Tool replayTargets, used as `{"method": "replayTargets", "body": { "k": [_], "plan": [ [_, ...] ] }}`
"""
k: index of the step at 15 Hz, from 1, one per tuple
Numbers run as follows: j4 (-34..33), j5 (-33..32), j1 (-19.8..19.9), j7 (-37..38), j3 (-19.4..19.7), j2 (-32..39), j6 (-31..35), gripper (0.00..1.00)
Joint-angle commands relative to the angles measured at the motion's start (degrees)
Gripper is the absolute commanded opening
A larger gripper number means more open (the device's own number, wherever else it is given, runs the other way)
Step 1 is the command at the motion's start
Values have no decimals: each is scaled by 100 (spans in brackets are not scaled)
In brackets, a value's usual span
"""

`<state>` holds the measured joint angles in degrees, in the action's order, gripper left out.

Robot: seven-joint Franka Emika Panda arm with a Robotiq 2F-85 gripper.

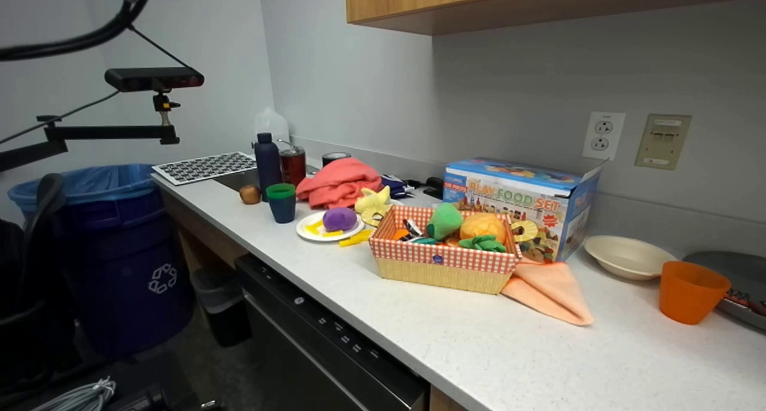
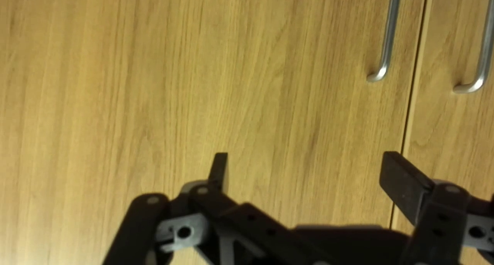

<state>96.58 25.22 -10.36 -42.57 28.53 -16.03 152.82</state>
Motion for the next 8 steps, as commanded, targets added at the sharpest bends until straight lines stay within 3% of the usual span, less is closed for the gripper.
{"method": "replayTargets", "body": {
  "k": [1,8],
  "plan": [
    [3,109,295,-44,-225,28,-26,100],
    [39,103,323,-40,-281,40,-22,100]
  ]
}}
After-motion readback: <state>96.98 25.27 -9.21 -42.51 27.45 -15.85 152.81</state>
